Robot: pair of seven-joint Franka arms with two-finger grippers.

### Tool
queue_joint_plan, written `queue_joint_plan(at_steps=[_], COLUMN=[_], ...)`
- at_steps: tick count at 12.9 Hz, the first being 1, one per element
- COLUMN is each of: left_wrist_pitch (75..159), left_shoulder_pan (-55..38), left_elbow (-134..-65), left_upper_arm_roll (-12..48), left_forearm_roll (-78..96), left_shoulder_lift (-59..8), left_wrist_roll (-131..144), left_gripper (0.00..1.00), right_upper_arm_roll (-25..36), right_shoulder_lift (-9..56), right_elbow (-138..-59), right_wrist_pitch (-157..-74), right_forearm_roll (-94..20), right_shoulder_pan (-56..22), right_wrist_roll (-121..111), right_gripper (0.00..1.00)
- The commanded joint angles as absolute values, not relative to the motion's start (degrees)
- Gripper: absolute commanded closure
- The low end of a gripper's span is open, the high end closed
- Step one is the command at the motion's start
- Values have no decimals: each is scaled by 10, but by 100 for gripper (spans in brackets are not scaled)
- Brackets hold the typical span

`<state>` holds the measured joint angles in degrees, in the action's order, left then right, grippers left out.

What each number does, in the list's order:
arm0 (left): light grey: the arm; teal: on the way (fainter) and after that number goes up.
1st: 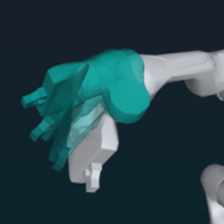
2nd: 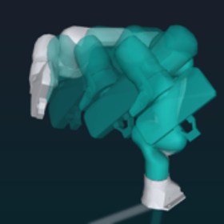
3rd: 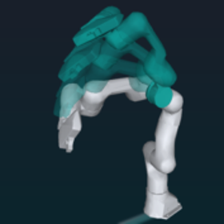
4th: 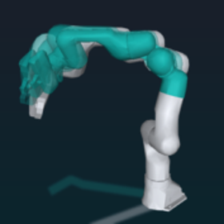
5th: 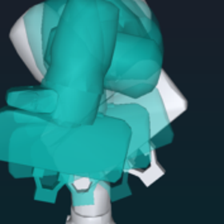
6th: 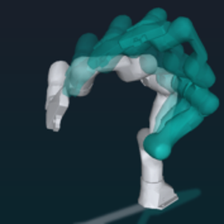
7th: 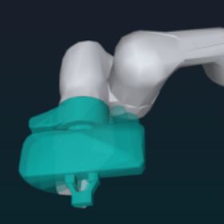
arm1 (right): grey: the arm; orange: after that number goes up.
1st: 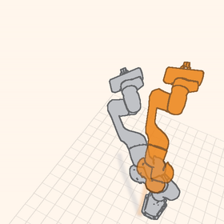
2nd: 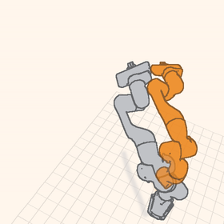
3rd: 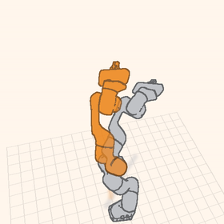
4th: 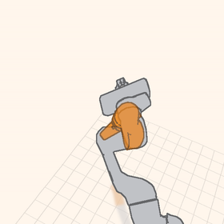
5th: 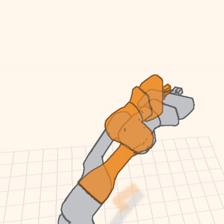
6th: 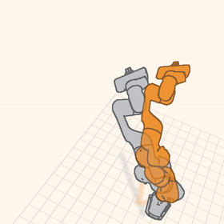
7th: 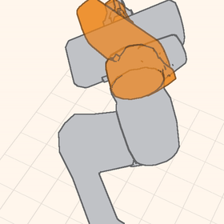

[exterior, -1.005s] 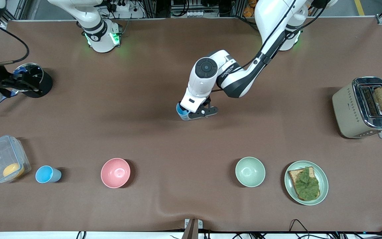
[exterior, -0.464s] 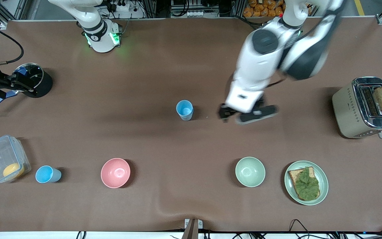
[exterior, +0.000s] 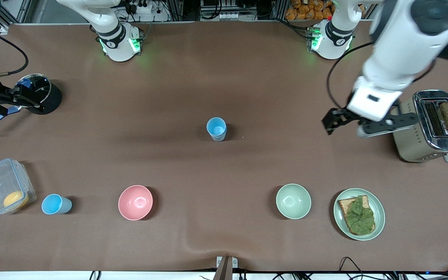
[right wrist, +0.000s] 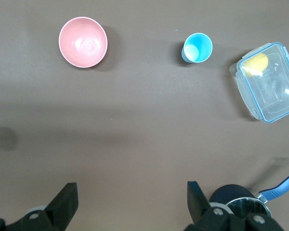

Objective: Stack blue cups with both arms

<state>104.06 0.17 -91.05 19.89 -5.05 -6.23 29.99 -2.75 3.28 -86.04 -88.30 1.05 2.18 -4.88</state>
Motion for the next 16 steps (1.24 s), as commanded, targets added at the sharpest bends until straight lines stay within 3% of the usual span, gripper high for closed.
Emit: queue_joint_plan(at_steps=[1,5,16], left_wrist_pitch=[999,967,896], left_shoulder_pan=[0,3,10], left_elbow=[-928,-931,-918], left_upper_arm_roll=[158,112,99], left_forearm_roll=[-19,-4,13], left_shoulder_lift=[-20,3,25], left_wrist_roll=[241,128,120], left_gripper=[0,0,0], right_upper_arm_roll=[-33,-34,-35], right_shoulder_lift=[40,47,34], right_elbow=[-846,-845,-866], right_wrist_pitch=[-874,-878,-846], right_forearm_roll=[11,4,-4], right_shoulder_pan=[33,55,50], right_wrist_roll=[-70,-99,-98], right_gripper=[0,0,0])
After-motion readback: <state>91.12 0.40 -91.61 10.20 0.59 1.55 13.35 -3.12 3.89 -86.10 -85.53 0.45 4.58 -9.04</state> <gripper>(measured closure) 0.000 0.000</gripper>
